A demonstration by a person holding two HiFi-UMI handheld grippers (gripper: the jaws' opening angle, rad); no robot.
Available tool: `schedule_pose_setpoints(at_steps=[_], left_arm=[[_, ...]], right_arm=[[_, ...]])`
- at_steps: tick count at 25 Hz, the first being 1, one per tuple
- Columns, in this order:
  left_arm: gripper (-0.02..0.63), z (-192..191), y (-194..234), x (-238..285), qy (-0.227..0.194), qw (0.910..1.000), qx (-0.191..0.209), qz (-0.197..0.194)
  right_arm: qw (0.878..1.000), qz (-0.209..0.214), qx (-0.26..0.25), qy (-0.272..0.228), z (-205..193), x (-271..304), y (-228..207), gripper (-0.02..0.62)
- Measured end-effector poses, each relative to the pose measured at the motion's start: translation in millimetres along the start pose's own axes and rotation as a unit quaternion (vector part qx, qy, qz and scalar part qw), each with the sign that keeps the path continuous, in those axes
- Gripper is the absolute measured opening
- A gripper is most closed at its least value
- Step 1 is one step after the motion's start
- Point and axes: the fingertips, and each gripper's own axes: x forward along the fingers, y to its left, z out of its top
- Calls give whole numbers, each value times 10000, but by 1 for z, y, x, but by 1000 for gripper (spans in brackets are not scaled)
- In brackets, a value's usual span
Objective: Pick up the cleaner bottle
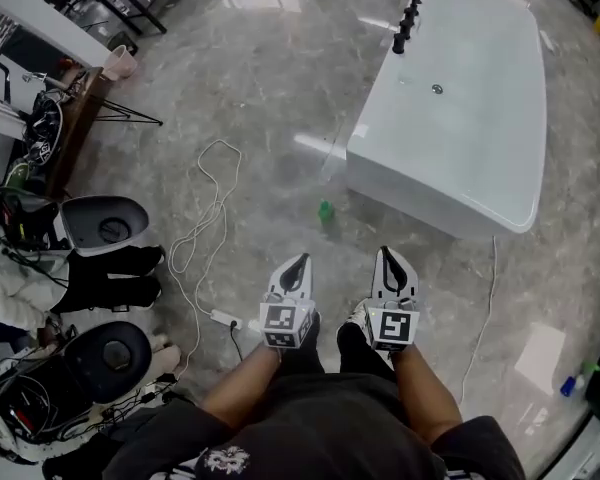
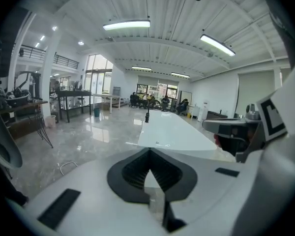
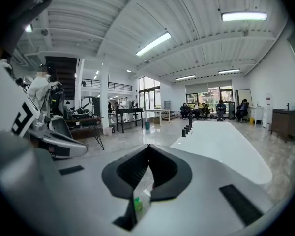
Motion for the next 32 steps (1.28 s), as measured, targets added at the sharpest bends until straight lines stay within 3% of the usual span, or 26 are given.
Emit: schedule_pose_setpoints(at_steps=[5, 11, 19, 28, 32], left_arm=[[6, -11, 38, 59, 41, 10000, -23, -54], [6, -57, 74, 143, -98, 9998, 130, -93], [6, -190, 122, 239, -388, 9988, 281, -73], [6, -354, 159, 339, -642, 9970, 423, 4], [6, -406, 174, 358, -680, 9966, 457, 76]], right_arm=[[9989, -350, -48, 321, -20, 50, -8, 15], [9990, -415, 151, -11, -87, 122, -11, 15], [9987, -509, 5, 86, -240, 193, -12, 15], [9976, -513, 28, -463, -398, 258, -19, 15], [9975, -498, -1, -507, -449, 273, -16, 15]])
